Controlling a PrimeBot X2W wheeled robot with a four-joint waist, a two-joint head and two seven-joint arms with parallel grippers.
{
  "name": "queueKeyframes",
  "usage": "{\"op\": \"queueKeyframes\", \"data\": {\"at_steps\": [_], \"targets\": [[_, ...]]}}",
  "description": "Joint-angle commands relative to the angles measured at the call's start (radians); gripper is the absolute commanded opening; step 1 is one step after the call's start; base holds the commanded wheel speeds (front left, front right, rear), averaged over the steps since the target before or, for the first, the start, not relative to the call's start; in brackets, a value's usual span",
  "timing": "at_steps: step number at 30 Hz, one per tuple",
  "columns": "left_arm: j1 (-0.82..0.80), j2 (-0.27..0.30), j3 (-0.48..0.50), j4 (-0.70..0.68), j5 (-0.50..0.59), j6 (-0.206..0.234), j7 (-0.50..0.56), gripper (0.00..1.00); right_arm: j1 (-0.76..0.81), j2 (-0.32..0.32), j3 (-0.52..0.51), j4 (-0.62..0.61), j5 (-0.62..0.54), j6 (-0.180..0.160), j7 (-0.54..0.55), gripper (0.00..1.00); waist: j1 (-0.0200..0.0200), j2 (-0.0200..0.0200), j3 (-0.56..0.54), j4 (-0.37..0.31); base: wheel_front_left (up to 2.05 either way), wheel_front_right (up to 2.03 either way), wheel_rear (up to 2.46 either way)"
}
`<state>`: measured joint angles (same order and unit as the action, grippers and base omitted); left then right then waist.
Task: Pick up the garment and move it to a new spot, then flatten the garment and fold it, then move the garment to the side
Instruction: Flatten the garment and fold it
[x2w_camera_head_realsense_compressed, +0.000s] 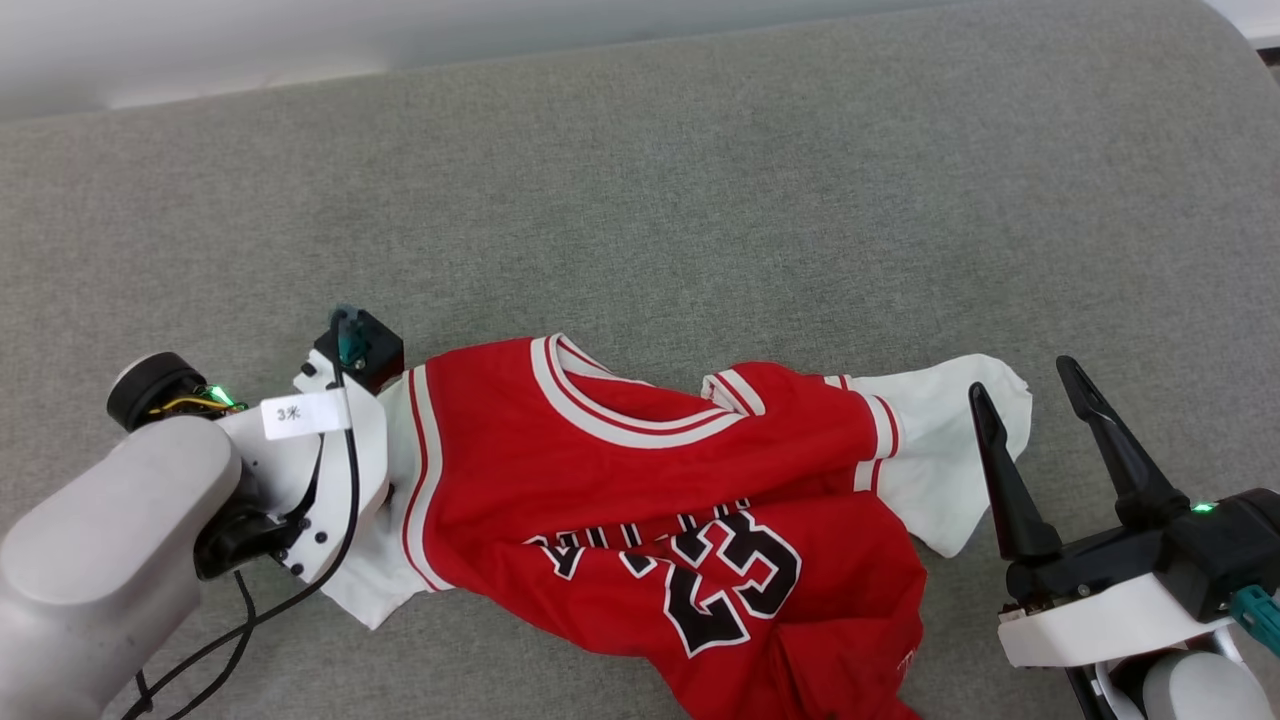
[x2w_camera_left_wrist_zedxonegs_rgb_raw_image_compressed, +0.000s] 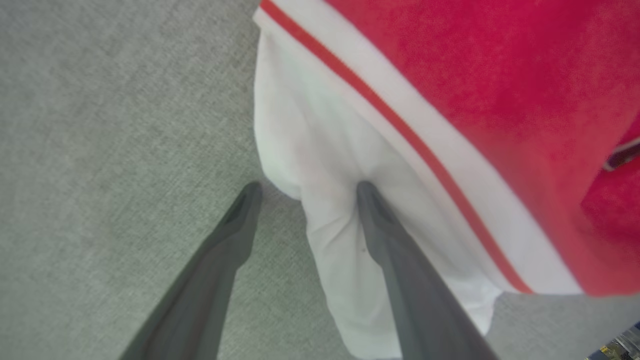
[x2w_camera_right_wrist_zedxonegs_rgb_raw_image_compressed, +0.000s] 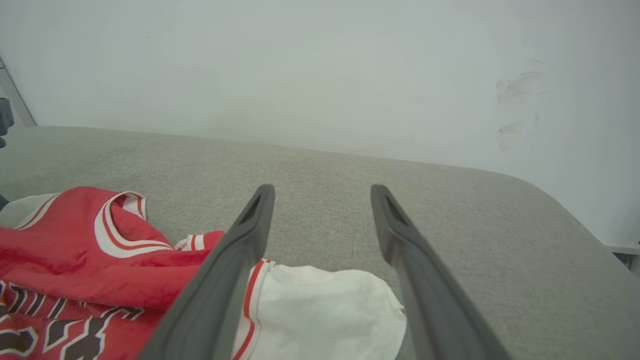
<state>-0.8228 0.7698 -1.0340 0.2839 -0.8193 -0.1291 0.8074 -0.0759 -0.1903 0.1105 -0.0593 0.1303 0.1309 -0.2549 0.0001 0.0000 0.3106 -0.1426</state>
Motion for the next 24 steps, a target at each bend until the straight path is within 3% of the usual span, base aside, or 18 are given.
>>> {"op": "queueKeyframes", "data": {"at_steps": [1,17,24], "targets": [[0.028,-0.014,-0.045,0.031,-0.004,0.000,-0.028,0.00,-0.002,0.003,-0.005,0.006,-0.007,0.000,-0.006,1.00,-0.0001,0.0000,-0.009,0.006,0.00,0.00,0.00],[-0.110,0.085,-0.002,0.084,0.033,0.017,-0.257,0.00,0.025,0.008,-0.015,0.004,-0.006,0.000,-0.010,1.00,-0.0001,0.0000,-0.058,0.052,0.00,0.00,0.00],[-0.039,0.036,-0.004,0.219,0.006,0.043,-0.322,0.00,-0.004,0.010,-0.004,0.011,-0.013,0.000,-0.010,1.00,-0.0001,0.0000,-0.025,0.028,0.00,0.00,0.00]]}}
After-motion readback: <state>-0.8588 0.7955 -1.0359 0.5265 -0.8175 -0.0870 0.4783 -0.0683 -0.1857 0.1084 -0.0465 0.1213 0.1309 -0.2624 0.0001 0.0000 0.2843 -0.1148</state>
